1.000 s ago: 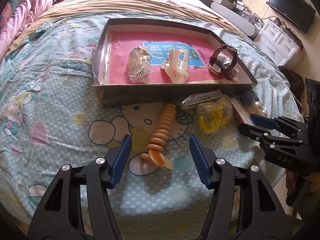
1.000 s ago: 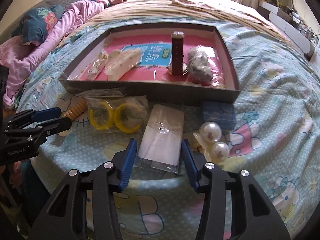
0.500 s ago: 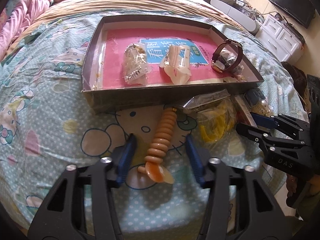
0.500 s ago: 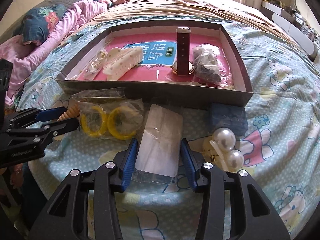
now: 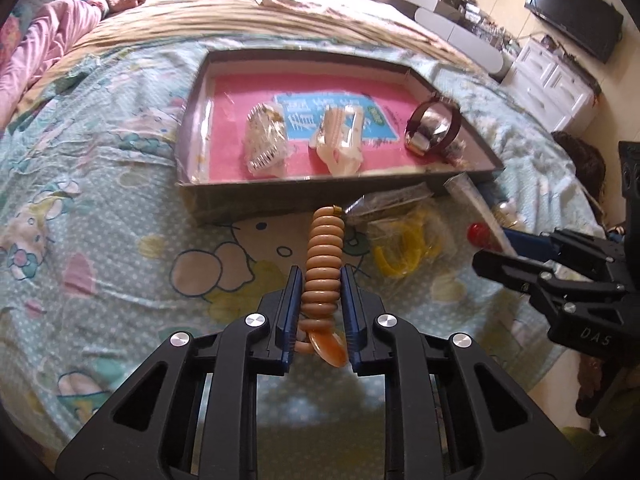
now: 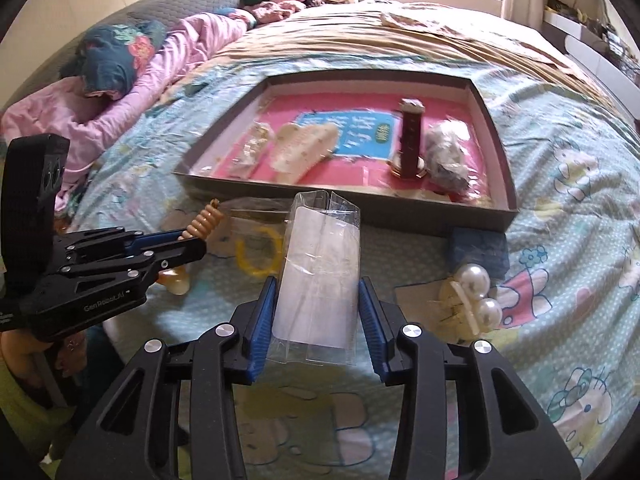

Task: Organize jewelry
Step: 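Grasp the clear plastic sleeve with the right tool while the left grasps the orange coiled hair tie, then carry the clear sleeve and orange coiled hair tie over the pink box with both tools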

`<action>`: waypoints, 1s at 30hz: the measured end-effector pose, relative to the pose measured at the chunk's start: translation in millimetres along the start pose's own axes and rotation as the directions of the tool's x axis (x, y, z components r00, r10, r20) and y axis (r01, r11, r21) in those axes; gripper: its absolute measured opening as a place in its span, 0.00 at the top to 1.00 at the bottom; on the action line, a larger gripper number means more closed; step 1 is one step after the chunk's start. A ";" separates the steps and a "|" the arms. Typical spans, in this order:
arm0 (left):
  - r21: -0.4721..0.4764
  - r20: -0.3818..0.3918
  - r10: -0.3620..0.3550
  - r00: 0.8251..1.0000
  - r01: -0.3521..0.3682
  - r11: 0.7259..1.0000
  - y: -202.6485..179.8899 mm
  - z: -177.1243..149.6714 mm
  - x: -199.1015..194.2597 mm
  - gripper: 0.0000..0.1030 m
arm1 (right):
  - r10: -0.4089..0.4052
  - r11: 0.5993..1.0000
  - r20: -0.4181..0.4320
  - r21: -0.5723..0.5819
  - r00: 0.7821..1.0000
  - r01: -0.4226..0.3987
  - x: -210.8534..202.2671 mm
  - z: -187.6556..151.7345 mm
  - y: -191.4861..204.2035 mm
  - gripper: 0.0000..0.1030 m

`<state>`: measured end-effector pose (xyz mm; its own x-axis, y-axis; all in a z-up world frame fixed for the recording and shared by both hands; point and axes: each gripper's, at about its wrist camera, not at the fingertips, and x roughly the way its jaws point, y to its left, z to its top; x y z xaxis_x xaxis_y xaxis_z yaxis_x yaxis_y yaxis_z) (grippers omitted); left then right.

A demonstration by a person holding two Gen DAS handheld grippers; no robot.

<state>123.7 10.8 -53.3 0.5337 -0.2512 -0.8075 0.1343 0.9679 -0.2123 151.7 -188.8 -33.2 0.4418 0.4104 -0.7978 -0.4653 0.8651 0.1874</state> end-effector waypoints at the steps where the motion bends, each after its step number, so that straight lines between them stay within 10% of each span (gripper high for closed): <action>1: -0.006 0.011 -0.002 1.000 0.002 1.000 1.3 0.2 -5.6 0.88 | 0.006 1.000 0.003 -0.005 1.000 -0.006 -1.7 0.6 2.5 0.62; 30: -0.138 0.142 0.079 0.987 -0.059 0.989 42.1 21.1 -63.7 0.88 | 0.087 0.995 0.102 -0.049 0.991 -0.083 -19.2 34.7 20.1 0.62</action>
<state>112.9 67.6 0.8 0.6556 -0.1707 -0.7355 -0.0144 0.9711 -0.2382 160.5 -169.3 5.8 0.4751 0.5117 -0.7159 -0.5370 0.8131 0.2247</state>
